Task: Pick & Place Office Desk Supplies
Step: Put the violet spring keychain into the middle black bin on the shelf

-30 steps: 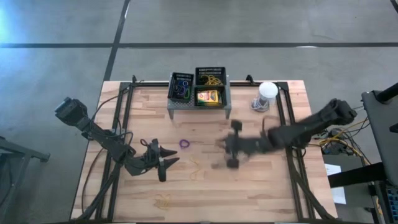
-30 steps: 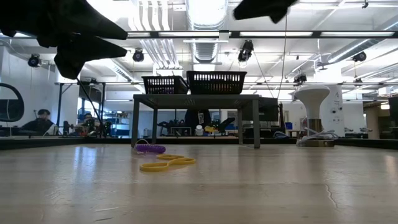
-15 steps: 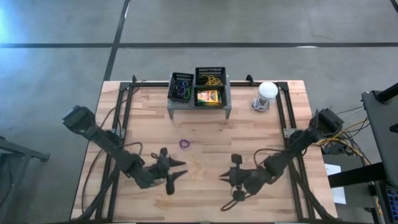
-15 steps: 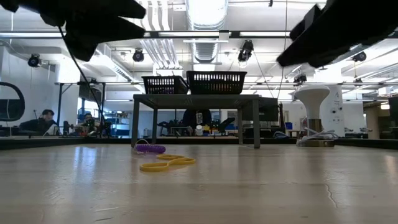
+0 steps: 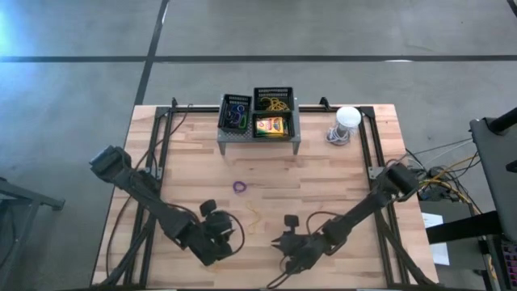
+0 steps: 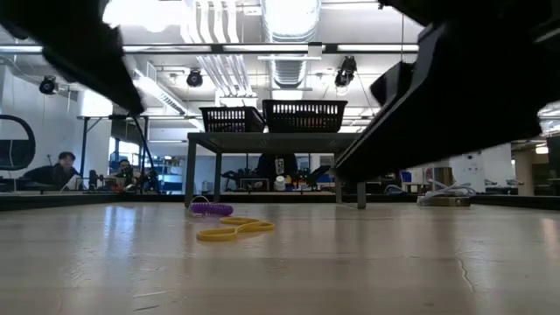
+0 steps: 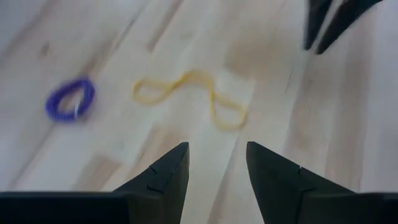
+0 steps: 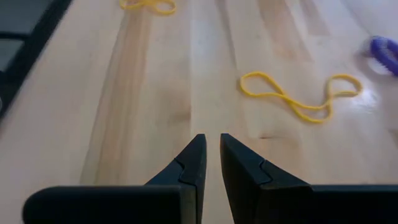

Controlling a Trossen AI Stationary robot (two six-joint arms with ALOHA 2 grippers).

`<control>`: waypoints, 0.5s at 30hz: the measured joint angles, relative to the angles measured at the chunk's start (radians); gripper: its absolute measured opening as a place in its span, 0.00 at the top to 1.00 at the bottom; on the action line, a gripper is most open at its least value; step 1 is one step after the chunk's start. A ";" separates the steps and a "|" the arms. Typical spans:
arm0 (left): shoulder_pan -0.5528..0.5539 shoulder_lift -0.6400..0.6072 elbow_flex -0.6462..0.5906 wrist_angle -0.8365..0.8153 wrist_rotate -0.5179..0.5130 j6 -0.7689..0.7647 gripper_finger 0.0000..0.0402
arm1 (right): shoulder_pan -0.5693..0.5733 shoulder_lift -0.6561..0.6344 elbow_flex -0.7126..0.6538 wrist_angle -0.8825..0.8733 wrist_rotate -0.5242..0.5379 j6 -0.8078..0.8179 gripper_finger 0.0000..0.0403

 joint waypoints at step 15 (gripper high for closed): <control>0.088 -0.020 -0.189 -0.068 0.074 -0.213 0.59 | 0.000 0.043 0.001 0.086 -0.029 -0.025 0.89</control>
